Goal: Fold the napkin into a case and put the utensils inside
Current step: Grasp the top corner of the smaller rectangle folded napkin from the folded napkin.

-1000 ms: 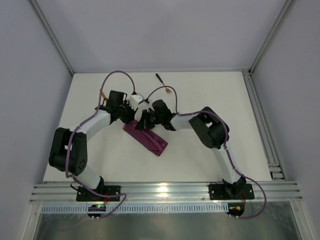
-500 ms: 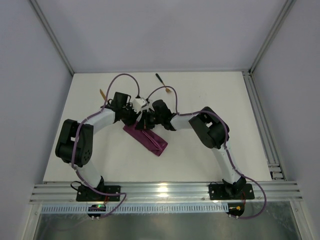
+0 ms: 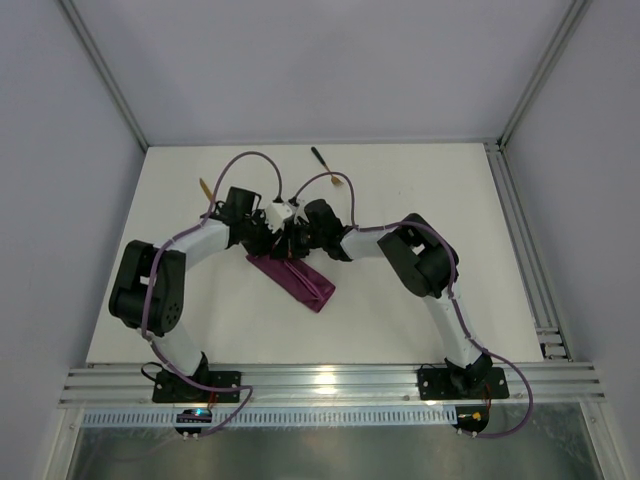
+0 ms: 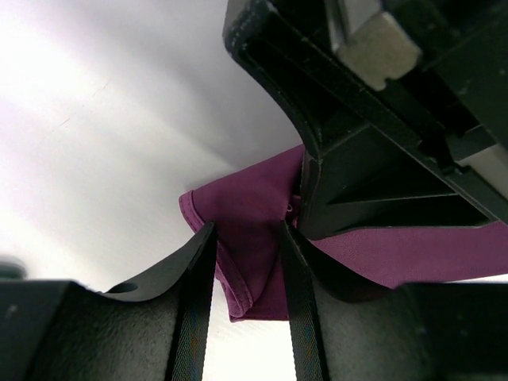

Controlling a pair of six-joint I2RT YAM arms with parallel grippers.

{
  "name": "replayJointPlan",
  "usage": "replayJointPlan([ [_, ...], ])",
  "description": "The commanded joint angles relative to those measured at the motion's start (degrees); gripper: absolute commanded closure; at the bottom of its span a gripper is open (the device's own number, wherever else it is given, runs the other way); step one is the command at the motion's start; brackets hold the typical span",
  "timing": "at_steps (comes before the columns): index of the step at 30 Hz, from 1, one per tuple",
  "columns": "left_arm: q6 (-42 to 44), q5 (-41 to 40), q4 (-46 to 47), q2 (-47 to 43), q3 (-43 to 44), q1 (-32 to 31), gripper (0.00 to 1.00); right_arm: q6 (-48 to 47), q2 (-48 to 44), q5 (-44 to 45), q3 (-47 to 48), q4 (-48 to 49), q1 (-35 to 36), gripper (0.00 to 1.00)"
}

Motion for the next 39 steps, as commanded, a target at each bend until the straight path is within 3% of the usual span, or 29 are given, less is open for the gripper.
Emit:
replayJointPlan([
  [1, 0.9, -2.7, 0.4, 0.4, -0.6, -0.3, 0.61, -0.4, 1.2, 1.3, 1.1, -2.8, 0.2, 0.96],
  [2, 0.4, -3.9, 1.3, 1.2, -0.1, -0.5, 0.63, -0.4, 1.2, 1.3, 1.1, -2.8, 0.1, 0.96],
  [6, -2.0, -7.0, 4.1, 0.8, -0.3, -0.5, 0.92, -0.3, 1.2, 1.2, 1.2, -3.0, 0.1, 0.96],
  [9, -3.7, -7.1, 4.5, -0.5, -0.7, -0.5, 0.99, -0.3, 1.2, 1.3, 1.2, -3.1, 0.2, 0.96],
  [21, -8.4, -9.8, 10.4, -7.6, -5.2, -0.5, 1.00, -0.3, 1.1, 1.2, 1.5, -4.4, 0.0, 0.96],
  [39, -6.4, -6.3, 6.9, -8.3, -6.1, -0.5, 1.00, 2.5, -1.1, 5.5, 4.7, -6.3, -1.7, 0.96],
])
